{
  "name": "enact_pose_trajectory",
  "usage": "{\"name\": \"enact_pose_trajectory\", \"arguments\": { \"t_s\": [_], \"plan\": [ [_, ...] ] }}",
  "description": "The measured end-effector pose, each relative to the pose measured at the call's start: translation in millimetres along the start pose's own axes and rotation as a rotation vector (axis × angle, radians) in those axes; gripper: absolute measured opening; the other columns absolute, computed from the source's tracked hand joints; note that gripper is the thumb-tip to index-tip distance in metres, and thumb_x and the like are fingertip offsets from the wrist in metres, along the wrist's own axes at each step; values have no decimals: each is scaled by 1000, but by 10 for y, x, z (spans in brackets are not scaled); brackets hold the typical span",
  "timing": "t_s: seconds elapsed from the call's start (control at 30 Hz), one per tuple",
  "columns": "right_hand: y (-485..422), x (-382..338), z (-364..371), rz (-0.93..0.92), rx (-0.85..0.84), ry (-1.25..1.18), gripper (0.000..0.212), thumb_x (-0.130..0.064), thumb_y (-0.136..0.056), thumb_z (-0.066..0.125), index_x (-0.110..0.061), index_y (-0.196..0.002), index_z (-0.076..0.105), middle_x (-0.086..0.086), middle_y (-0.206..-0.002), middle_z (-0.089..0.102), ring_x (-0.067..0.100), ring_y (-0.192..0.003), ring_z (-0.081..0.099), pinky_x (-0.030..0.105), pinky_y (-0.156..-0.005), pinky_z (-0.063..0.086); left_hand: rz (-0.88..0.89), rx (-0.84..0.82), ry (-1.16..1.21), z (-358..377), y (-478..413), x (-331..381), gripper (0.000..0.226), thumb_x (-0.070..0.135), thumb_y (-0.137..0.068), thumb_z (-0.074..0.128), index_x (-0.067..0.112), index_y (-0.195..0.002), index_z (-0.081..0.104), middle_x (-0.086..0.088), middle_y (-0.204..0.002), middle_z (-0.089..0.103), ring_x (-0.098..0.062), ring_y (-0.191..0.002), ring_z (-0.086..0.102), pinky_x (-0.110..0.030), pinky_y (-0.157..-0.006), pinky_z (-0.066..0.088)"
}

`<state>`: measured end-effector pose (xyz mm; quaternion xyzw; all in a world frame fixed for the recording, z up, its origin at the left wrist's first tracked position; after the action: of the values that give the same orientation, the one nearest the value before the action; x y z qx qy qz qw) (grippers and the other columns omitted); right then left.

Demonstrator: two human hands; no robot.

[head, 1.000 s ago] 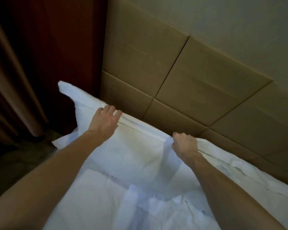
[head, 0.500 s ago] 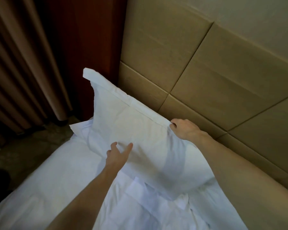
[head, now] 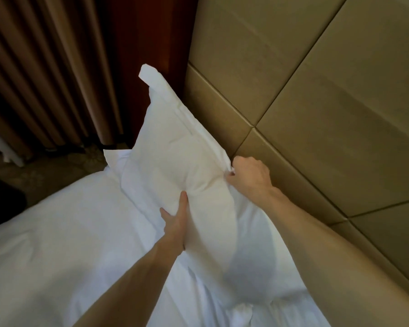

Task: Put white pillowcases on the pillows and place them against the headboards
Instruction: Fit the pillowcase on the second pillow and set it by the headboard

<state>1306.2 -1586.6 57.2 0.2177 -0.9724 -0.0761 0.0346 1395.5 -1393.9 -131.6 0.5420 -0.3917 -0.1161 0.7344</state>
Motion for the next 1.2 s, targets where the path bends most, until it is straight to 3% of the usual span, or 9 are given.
{"name": "enact_pose_trajectory", "arguments": {
  "t_s": [0.13,0.27,0.37,0.5,0.6,0.77,0.97,1.1,1.2],
  "plan": [
    [-89,-25,-432,-70,46,124,29,-33,-95,52,-13,-75,52,2,-64,50,22,-57,50,33,-58,38,15,4,49,236,39,123,140,104,-26,51,60,-143,-12,3,-158,25,-38,-137,34,-68,-107,29],
    [-235,37,-841,-84,103,177,23,-29,-93,58,-10,-80,56,5,-70,56,27,-66,57,35,-60,42,108,-41,82,531,172,490,136,100,-36,57,57,-146,-11,12,-159,22,-30,-139,34,-61,-112,29],
    [-322,209,-980,-15,164,158,29,-36,-91,63,-13,-75,55,2,-66,53,24,-63,55,33,-60,41,100,-21,20,662,76,641,132,98,-44,56,53,-146,-14,10,-162,15,-33,-143,27,-67,-111,22],
    [-254,119,-697,-37,73,267,15,-24,-94,58,-17,-83,51,3,-82,60,25,-67,49,32,-63,37,22,-47,-41,572,1,502,120,88,-63,57,46,-151,-13,5,-162,17,-37,-144,27,-72,-107,24],
    [-123,124,-513,-53,33,236,10,-19,-92,56,-18,-84,50,3,-87,64,23,-67,51,32,-60,36,50,-96,-45,543,103,391,116,80,-70,61,40,-154,-9,5,-161,20,-34,-142,30,-63,-110,29],
    [190,495,-345,69,-129,81,23,-41,-89,58,-20,-98,53,-1,-90,58,24,-80,56,35,-68,47,11,-146,-104,556,432,-55,116,77,-69,67,44,-152,-6,5,-158,26,-32,-139,35,-59,-104,39],
    [694,1062,-106,179,-351,-129,28,-41,-84,61,-13,-85,64,6,-81,67,28,-77,64,34,-62,50,-90,-173,-23,683,681,-453,123,82,-61,67,45,-152,-7,1,-161,18,-39,-142,28,-68,-103,37],
    [826,1181,-84,184,-381,-30,33,-47,-86,62,-14,-90,57,2,-89,62,23,-80,59,35,-68,50,-74,-145,49,725,731,-477,124,82,-58,70,48,-151,-4,3,-160,21,-38,-141,30,-69,-100,39],
    [820,1006,-70,124,-339,73,16,-34,-91,58,-20,-90,51,2,-89,55,26,-79,53,32,-68,42,-65,-128,86,757,730,-506,129,84,-53,71,49,-151,-5,5,-160,20,-37,-141,29,-69,-100,40]
  ]
}}
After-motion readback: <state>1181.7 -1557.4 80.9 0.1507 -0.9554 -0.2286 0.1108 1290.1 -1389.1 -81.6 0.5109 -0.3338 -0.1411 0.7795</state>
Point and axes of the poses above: each hand's wrist, its own y-axis away from the middle knuckle, its own z-axis out of the palm, x = y × z, the point moved 10 cm from there along -y, towards the middle knuckle
